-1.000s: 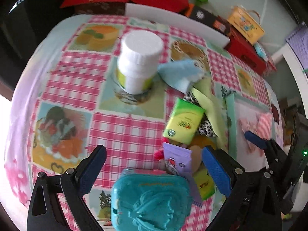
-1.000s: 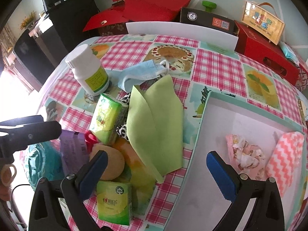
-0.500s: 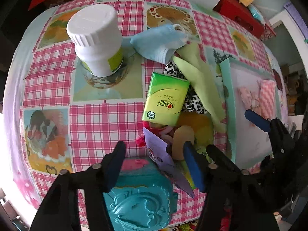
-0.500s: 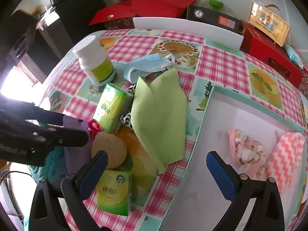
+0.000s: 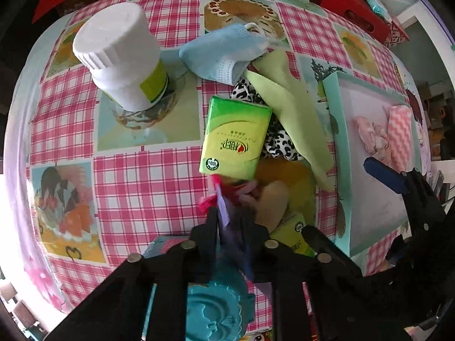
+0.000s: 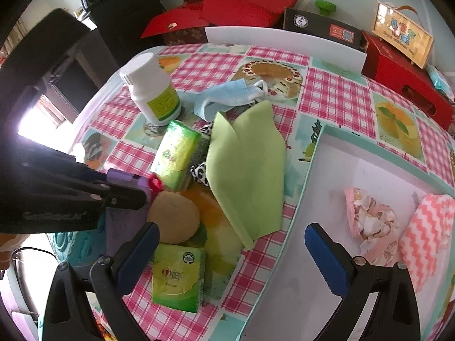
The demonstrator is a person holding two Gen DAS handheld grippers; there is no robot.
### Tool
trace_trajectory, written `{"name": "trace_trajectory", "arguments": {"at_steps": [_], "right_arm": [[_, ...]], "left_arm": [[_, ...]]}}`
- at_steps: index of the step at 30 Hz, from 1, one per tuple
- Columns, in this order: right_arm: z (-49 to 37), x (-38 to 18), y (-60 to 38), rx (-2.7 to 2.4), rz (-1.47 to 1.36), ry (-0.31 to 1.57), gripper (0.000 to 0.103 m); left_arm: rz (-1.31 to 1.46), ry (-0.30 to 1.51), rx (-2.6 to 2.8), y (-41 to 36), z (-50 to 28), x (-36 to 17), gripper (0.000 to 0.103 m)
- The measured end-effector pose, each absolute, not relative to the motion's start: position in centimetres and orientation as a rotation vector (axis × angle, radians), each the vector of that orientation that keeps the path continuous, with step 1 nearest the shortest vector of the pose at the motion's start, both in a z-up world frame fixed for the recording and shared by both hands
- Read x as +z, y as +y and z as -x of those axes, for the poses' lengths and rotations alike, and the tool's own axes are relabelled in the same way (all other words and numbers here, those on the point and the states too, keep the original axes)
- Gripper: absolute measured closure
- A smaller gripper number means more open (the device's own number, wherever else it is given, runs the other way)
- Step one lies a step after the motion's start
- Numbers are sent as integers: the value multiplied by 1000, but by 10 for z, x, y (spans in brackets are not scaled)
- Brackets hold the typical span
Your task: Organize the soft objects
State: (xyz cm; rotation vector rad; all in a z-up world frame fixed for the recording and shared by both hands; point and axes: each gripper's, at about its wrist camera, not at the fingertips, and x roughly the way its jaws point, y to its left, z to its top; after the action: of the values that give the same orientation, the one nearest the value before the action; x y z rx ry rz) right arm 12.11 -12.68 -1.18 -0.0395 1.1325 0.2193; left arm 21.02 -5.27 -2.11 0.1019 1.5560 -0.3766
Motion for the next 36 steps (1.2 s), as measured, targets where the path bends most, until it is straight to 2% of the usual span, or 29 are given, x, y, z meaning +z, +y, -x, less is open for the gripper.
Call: {"name": "trace_trajectory", "arguments": {"at_steps": [7,14,36], "right_arm": [[-119,-15,-111,267,84,1132,1],[-120,-25,-95,310,104,1144,18],[-130,-50,-83,309,129,1198,24]], "left_arm": [[-51,1549,-381,-43,-209,-22,91],[5,1520,-378,-26,-214,-11,91],[154,1347,-232,51,-240,32,93]]}}
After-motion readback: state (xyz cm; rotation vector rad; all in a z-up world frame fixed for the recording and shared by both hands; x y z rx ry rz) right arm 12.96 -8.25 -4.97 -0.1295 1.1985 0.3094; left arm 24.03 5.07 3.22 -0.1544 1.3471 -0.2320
